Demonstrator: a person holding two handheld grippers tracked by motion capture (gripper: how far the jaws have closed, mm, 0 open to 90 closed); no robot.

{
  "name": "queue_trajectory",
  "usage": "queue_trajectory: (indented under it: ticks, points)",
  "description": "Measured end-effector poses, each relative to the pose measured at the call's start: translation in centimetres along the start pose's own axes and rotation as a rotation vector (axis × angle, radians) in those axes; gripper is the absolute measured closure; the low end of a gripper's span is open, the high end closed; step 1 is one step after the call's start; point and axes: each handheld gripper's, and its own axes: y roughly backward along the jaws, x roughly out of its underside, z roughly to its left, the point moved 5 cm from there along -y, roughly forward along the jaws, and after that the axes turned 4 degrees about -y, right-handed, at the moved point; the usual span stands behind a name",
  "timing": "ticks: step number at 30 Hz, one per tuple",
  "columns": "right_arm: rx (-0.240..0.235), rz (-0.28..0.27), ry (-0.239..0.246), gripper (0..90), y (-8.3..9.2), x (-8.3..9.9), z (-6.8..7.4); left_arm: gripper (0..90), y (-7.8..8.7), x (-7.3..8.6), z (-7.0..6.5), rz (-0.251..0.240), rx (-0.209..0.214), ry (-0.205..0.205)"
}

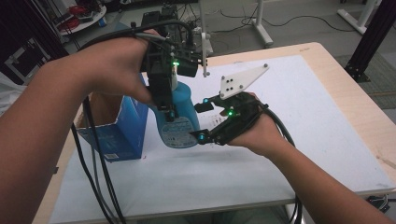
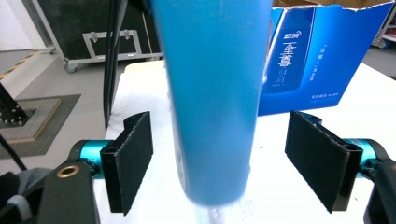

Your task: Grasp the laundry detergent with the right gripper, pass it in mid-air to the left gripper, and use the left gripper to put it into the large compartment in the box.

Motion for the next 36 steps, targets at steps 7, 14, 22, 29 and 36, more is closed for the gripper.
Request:
queue_trajectory:
  ticks: [7, 14, 22, 29, 36]
  points:
    - [0.004, 0.032, 0.009, 15.7, 1.4, -0.4, 0.1, 38.2, 0.9, 1.3, 0.7, 0.004, 0.008, 0.064]
    - [0.044, 0.066, 0.02, 11.0, 2.9, -1.0, -0.4, 38.1, 2.5, 3.1, 1.3, 0.004, 0.031, 0.154]
    - [0.079, 0.17, 0.046, 0.9, 4.4, -1.8, -0.7, 38.1, 6.0, 6.4, 2.3, -0.022, 0.056, 0.349]
    - [0.085, 0.255, 0.063, 0.6, 5.7, -2.4, -0.8, 38.1, 9.1, 10.0, 3.3, -0.039, 0.052, 0.578]
    - [0.082, 0.361, 0.075, 0.6, 7.0, -2.7, -0.9, 38.1, 11.3, 13.5, 4.0, -0.065, 0.034, 0.812]
